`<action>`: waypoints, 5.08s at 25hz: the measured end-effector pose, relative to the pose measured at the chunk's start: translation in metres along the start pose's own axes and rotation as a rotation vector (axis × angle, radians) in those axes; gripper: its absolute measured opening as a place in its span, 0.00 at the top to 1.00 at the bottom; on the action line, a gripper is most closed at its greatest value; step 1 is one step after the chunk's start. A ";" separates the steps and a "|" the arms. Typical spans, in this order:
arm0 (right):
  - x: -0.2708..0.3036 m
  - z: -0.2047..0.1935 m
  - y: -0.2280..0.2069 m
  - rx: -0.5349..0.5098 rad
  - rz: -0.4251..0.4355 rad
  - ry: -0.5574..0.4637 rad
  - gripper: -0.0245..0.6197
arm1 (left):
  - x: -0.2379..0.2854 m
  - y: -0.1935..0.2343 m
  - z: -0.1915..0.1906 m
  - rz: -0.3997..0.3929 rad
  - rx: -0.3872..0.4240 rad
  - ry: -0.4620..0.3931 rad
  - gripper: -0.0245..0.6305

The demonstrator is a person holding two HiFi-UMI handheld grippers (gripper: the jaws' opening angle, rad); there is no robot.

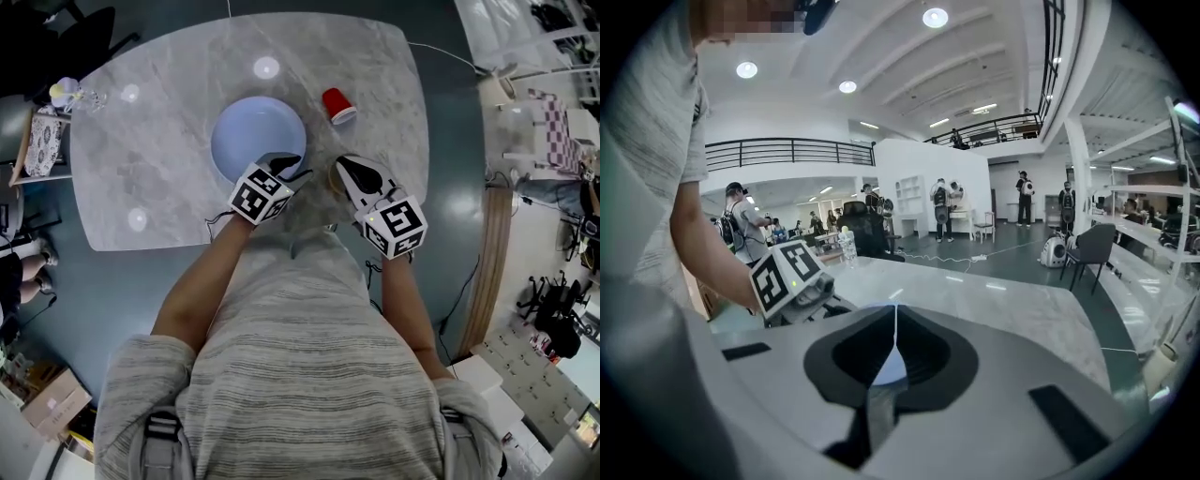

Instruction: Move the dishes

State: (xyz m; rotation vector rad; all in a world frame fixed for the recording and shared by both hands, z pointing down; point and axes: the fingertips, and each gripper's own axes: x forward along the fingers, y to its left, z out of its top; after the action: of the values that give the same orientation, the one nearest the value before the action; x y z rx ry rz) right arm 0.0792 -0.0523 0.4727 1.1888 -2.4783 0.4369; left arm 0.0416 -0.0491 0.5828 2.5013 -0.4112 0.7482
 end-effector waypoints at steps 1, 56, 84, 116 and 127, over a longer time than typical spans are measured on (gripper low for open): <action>-0.002 -0.005 0.000 -0.002 -0.006 0.014 0.93 | 0.000 -0.002 0.004 -0.007 0.004 -0.028 0.71; 0.033 -0.223 -0.005 -0.269 0.017 0.841 0.86 | -0.017 -0.015 -0.007 -0.082 -0.177 -0.126 0.93; 0.126 -0.129 0.020 -0.709 -0.059 0.686 0.92 | -0.075 0.035 -0.033 0.042 -0.281 -0.215 0.93; 0.229 -0.143 0.126 -0.951 0.175 0.637 0.92 | -0.151 0.079 -0.085 0.143 -0.391 -0.213 0.93; 0.226 -0.147 0.125 -0.996 0.198 0.667 0.84 | -0.148 0.080 -0.074 0.134 -0.388 -0.228 0.93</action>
State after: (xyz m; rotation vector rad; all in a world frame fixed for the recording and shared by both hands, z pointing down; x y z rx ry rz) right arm -0.1245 -0.0691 0.6883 0.3047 -1.7945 -0.3123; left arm -0.1420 -0.0548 0.5805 2.2094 -0.7355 0.3840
